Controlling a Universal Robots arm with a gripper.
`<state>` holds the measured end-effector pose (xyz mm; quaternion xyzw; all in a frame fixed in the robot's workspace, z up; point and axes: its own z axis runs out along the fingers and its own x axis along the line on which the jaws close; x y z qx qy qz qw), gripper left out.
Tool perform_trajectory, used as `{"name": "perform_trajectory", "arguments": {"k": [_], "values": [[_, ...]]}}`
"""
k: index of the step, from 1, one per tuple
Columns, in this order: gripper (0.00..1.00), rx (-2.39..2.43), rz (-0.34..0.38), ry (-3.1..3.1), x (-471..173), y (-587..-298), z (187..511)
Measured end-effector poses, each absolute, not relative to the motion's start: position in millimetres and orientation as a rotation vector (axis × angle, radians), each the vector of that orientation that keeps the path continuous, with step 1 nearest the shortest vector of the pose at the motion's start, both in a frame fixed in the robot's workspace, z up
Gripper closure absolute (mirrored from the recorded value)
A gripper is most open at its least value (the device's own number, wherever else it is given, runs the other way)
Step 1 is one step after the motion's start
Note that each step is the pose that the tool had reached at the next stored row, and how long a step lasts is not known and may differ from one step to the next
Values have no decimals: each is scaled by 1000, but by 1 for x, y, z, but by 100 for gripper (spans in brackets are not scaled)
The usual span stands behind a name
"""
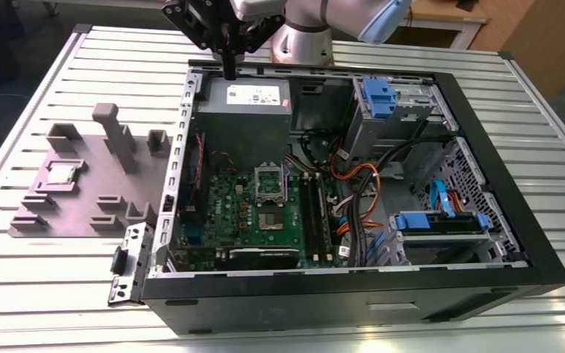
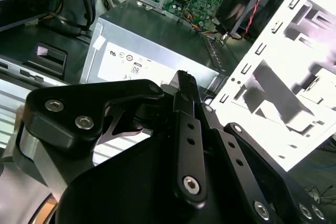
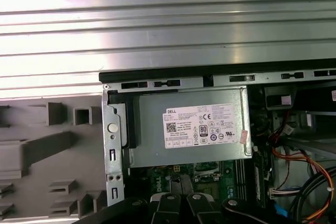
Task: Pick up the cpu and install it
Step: 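Reach for the cpu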
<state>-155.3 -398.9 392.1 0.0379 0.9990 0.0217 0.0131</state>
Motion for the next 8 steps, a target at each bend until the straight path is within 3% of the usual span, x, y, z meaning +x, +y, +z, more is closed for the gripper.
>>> {"name": "perform_trajectory", "arguments": {"k": [8], "values": [[89, 118, 68, 3113, -159, -399, 392]]}}
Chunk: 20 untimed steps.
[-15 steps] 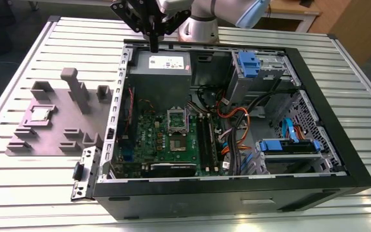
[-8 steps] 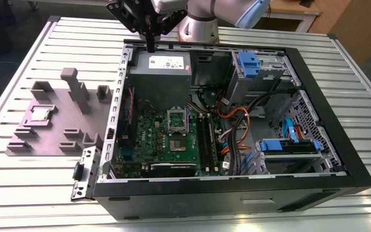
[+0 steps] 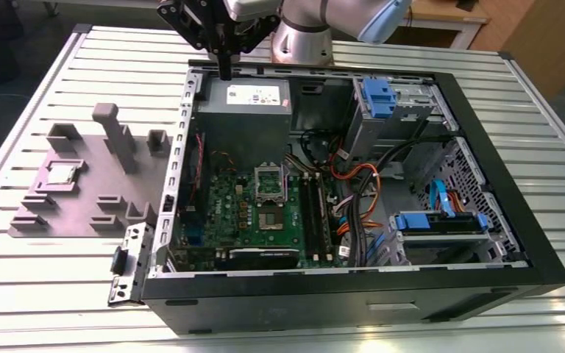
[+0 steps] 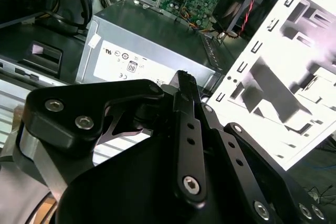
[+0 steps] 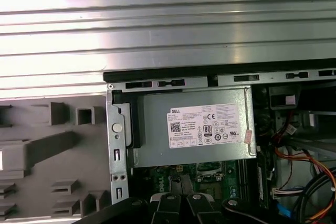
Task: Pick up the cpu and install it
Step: 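Reach for the cpu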
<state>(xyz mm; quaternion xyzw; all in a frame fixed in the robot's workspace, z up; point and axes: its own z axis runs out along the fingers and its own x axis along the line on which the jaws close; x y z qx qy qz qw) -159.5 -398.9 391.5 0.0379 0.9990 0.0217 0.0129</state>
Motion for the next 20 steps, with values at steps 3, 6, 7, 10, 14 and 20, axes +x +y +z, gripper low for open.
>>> {"name": "perform_trajectory", "arguments": {"k": [3, 6, 7, 10, 14, 20], "values": [[89, 118, 68, 3113, -160, -399, 391], [89, 118, 68, 3113, -161, -399, 391], [89, 118, 68, 3113, -162, -399, 391], [89, 118, 68, 3113, -163, -399, 391], [89, 118, 68, 3113, -164, -399, 391], [89, 118, 68, 3113, -166, -399, 391]]}}
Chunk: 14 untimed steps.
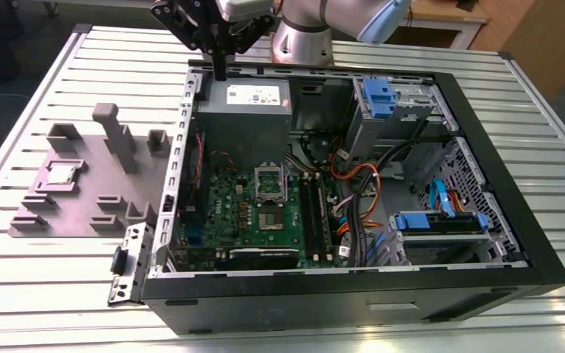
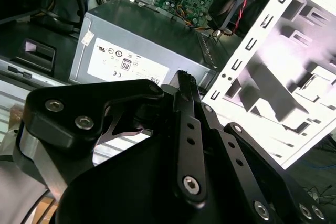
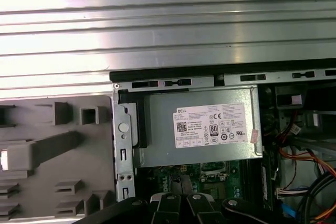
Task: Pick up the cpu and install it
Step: 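Reach for the cpu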
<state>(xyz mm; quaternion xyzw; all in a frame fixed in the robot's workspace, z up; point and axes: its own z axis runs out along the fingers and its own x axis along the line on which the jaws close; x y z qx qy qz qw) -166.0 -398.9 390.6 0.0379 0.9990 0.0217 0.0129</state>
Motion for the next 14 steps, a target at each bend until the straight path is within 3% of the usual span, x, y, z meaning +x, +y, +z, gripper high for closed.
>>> {"name": "perform_trajectory", "arguments": {"k": [14], "values": [[89, 118, 68, 3113, -172, -399, 390]]}}
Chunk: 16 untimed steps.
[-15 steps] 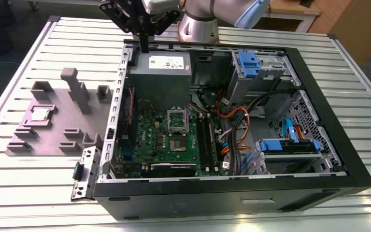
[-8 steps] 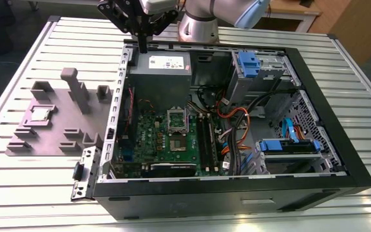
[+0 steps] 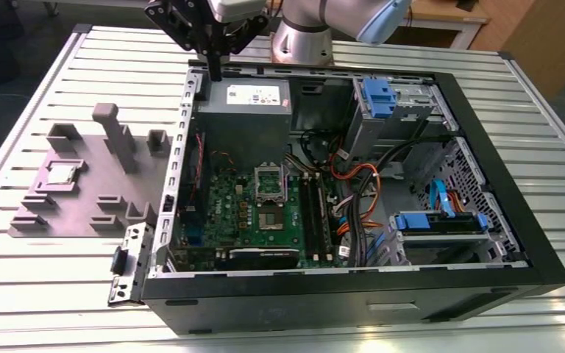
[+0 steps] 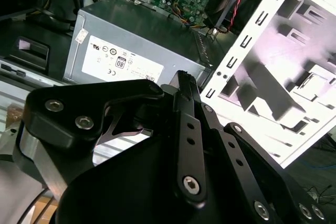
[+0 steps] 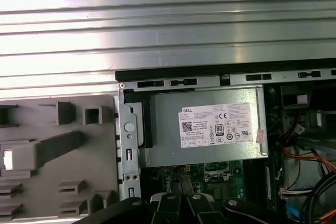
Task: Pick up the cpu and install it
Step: 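Reach for the cpu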
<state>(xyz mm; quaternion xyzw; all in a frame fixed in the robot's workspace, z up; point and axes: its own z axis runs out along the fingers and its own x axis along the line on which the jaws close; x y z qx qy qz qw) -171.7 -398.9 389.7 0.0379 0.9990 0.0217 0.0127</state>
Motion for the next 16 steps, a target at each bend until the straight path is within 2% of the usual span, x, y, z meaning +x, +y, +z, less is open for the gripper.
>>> {"name": "perform_trajectory", "arguments": {"k": [16], "values": [[89, 118, 67, 3116, -176, -399, 388]]}}
